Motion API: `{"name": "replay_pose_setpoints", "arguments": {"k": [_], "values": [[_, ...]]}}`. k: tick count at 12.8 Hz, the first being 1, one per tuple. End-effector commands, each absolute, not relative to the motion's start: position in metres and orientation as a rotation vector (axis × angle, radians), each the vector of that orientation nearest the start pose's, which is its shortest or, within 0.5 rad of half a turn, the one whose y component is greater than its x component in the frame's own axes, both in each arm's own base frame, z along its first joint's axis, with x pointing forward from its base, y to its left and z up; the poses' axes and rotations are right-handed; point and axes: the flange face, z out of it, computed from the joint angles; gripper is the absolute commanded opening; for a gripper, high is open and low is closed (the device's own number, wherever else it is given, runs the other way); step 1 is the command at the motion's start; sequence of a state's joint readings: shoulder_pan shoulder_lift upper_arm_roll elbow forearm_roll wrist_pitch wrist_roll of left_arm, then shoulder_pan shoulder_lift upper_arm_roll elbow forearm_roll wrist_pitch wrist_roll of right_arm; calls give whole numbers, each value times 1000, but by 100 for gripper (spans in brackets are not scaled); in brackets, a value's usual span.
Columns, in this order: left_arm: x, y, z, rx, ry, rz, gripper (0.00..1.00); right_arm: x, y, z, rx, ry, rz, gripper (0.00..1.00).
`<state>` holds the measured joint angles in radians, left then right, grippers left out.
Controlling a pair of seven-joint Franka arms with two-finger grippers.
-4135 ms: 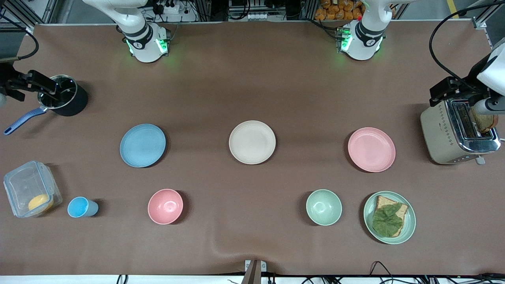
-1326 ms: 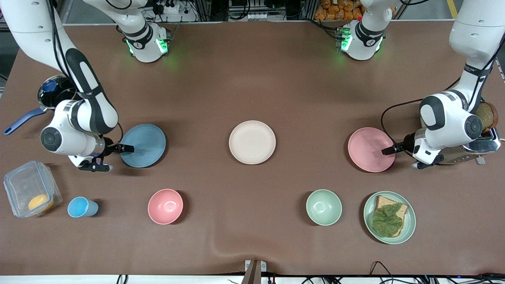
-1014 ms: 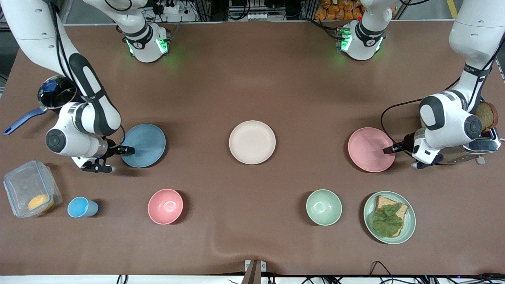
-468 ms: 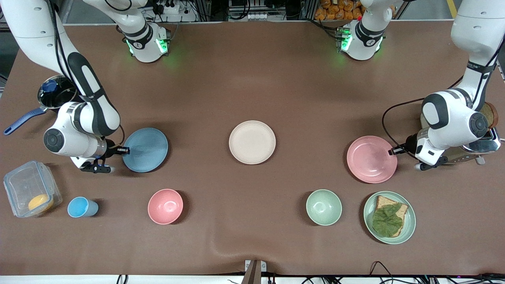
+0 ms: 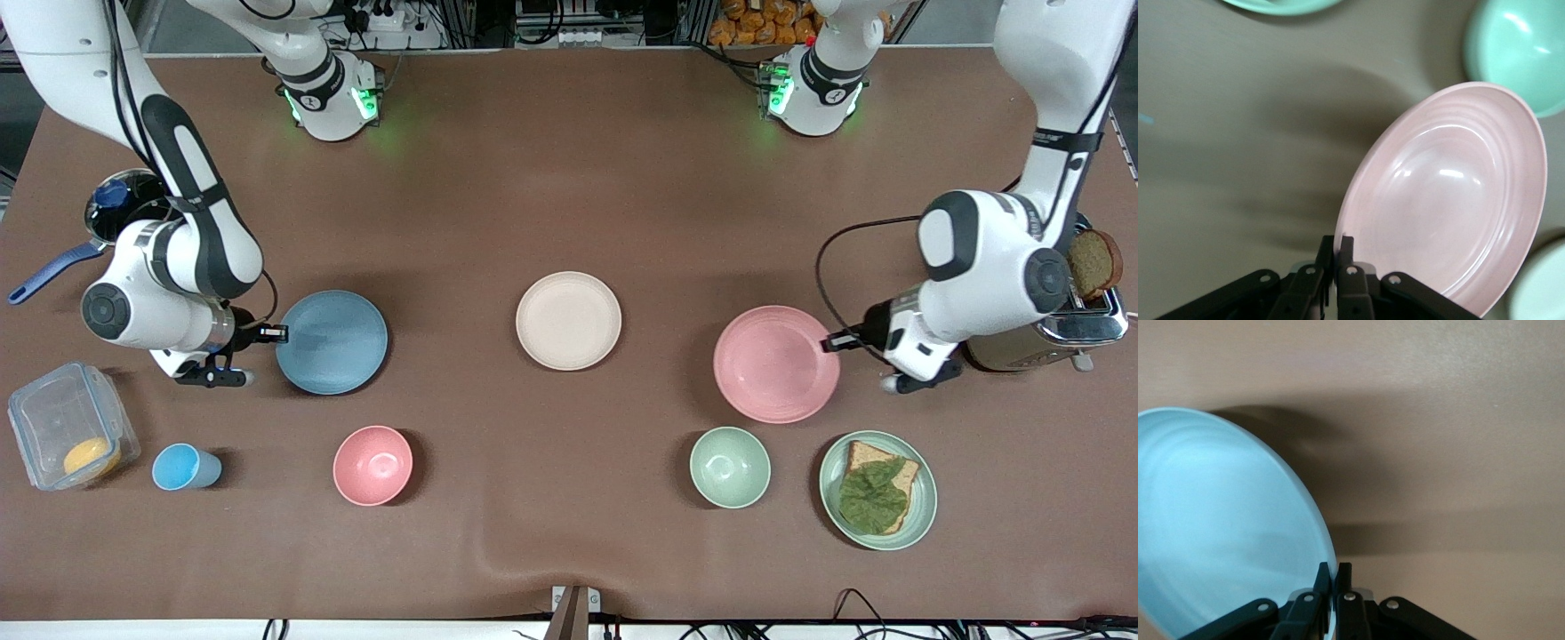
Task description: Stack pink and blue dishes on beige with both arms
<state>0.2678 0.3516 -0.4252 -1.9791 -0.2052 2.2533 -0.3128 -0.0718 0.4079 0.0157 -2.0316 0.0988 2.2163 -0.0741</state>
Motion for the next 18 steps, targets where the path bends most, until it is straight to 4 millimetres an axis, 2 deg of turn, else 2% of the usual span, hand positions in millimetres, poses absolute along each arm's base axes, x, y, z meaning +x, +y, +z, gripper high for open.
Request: {"name": "replay_pose_setpoints", "arguments": {"k": [1,4,6,8,11,13,15,18], "values": [[590,-154,305,-3399,-602,306,0,570,-14,264,-3018,64,325,0],[570,-221,301,-3377,-607,361,0,572,21,292,-2923,82,331,0],[558,-258,293,-3369,-646,369,0,574,31,306,-2893,83,331,0],[543,-299,290,-3367,-710,347,0,574,28,317,-2887,84,336,0],[519,-347,261,-3346,-787,395,0,568,35,342,-2803,127,341,0],[500,-380,246,-3356,-819,378,0,566,49,346,-2764,157,352,0],[499,-387,231,-3372,-843,358,0,563,83,348,-2750,194,379,0],[492,-399,224,-3375,-866,355,0,557,136,351,-2766,295,398,0]]}}
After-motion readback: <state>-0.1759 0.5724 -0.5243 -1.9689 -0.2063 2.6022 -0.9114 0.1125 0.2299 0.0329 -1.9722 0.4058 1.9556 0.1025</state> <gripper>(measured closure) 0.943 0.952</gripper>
